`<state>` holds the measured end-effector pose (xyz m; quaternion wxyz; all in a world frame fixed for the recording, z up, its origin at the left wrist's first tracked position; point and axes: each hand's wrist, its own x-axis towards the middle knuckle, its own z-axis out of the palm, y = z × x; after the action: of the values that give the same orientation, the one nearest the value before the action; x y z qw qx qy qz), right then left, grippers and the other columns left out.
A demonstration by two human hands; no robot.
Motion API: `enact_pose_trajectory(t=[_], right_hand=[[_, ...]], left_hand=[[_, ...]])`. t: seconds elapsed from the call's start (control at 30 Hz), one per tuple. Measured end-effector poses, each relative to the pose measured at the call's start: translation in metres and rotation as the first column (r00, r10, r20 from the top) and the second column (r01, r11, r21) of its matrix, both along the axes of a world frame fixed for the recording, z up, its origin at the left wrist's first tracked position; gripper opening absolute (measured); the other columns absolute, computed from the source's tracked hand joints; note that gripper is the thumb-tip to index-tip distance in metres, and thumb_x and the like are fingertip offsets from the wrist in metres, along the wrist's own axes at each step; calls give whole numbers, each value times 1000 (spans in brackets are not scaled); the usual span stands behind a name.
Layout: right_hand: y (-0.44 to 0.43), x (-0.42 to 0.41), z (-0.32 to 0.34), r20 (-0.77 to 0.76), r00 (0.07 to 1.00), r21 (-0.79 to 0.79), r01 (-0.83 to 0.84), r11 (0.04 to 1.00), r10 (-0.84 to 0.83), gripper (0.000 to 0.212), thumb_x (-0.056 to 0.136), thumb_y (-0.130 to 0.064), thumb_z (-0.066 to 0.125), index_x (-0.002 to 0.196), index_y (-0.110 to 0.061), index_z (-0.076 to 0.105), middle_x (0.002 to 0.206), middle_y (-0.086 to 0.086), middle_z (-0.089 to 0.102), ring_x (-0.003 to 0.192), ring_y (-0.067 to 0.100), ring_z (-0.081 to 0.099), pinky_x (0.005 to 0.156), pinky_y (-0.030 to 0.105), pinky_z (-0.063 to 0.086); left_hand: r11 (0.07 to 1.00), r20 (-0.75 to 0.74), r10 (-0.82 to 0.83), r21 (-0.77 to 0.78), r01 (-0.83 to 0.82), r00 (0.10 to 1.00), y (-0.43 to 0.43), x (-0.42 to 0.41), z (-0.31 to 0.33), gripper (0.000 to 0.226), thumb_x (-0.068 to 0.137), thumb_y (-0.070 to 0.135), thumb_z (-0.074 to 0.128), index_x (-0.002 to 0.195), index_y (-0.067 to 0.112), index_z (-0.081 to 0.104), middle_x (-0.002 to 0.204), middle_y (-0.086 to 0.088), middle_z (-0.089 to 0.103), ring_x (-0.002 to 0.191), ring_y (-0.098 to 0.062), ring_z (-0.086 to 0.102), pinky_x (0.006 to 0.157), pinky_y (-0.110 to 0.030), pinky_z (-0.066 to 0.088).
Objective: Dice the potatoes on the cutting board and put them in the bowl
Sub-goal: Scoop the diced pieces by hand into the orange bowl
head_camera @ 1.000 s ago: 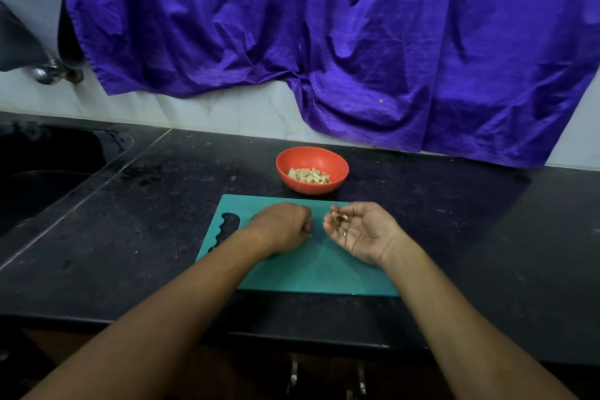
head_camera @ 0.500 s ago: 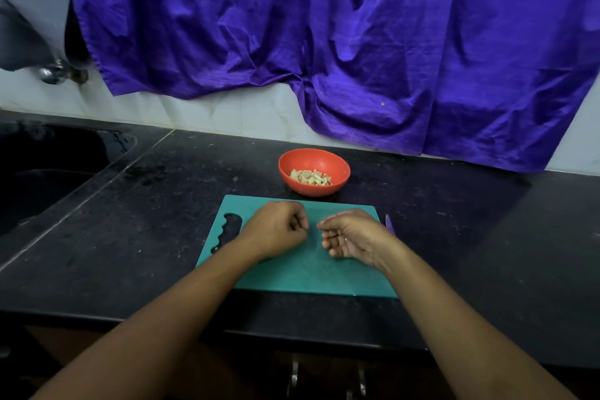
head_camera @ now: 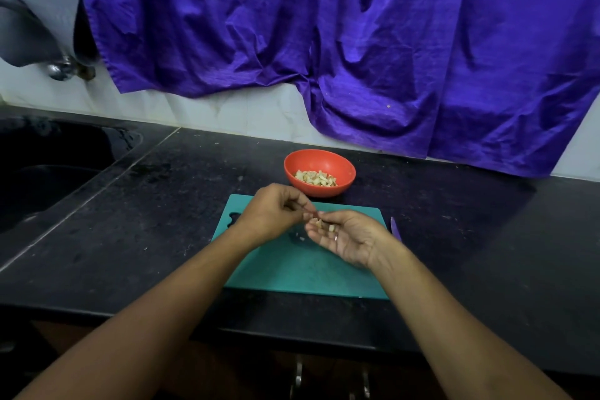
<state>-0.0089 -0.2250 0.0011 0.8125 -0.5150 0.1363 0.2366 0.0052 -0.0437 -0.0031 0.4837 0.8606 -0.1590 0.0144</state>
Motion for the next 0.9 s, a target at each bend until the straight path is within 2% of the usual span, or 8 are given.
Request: enact_pose_trajectory(t=[0.1, 0.23, 0.4, 0.5, 0.57, 0.7, 0.8, 0.9], right_hand=[[0, 2, -2, 3, 1000, 19, 19, 1000, -19, 19, 98, 7, 56, 115, 10, 65, 89, 20, 75, 74, 22, 75, 64, 30, 64], [-8, 11, 10, 23, 997, 27, 76, 997, -76, 14, 95, 11, 57, 106, 7, 65, 80, 16, 71, 66, 20, 73, 60, 29, 62], [-12, 47, 64, 306, 947, -232, 173, 957, -97, 9, 101, -4, 59, 98, 2, 64, 73, 9, 62, 59, 14, 63, 54, 25, 60], [-8, 82, 85, 420, 901, -351, 268, 897, -105, 19, 104, -15, 57, 99, 0, 67, 78, 10, 65, 64, 18, 68, 58, 31, 60], [-6, 103, 87, 473, 877, -413, 305, 858, -84, 25, 107, -19, 52, 102, 0, 68, 88, 13, 69, 77, 22, 71, 72, 37, 64], [2, 125, 75, 381, 908, -712, 168, 682, 175, 27, 106, -21, 50, 117, -4, 68, 117, 15, 69, 109, 26, 64, 105, 50, 50], [3, 132, 70, 403, 872, -847, 239, 475, 278, 25, 98, -5, 52, 109, -3, 74, 120, 21, 71, 106, 26, 68, 95, 44, 57], [4, 135, 74, 475, 839, -846, 353, 399, 265, 31, 95, 4, 55, 85, -14, 77, 96, 10, 77, 91, 24, 75, 81, 41, 63]], left_hand=[[998, 0, 42, -52, -41, 999, 1, 2, -4, 16, 82, 5, 82, 87, 19, 74, 81, 4, 74, 77, -8, 70, 78, -30, 59], [985, -75, 97, -135, -107, 992, 7, 5, -15, 15, 82, 13, 84, 90, 16, 71, 81, 2, 71, 70, -6, 63, 65, -25, 52], [988, -138, 143, -39, -149, 980, 14, 7, -28, 19, 84, 14, 83, 97, 19, 71, 92, -1, 72, 90, -14, 69, 90, -32, 58], [988, -93, 153, 35, -150, 984, 12, 9, -32, 17, 86, 13, 79, 96, 24, 70, 91, 6, 72, 90, -11, 69, 92, -37, 58], [980, -35, 177, 101, -173, 984, 8, 7, -33, 16, 88, 14, 74, 94, 28, 70, 87, 11, 72, 85, -6, 68, 88, -38, 58], [962, 44, 220, 158, -224, 975, 5, 2, -34, 17, 89, 14, 67, 93, 31, 69, 82, 17, 70, 77, -1, 65, 81, -36, 58], [964, 59, 217, 143, -223, 974, 6, 3, -35, 18, 89, 13, 67, 93, 31, 69, 82, 17, 69, 74, 0, 63, 76, -32, 57], [961, 72, 212, 163, -221, 975, 6, 2, -35, 18, 90, 14, 67, 95, 31, 69, 83, 17, 69, 75, -1, 63, 74, -28, 55]])
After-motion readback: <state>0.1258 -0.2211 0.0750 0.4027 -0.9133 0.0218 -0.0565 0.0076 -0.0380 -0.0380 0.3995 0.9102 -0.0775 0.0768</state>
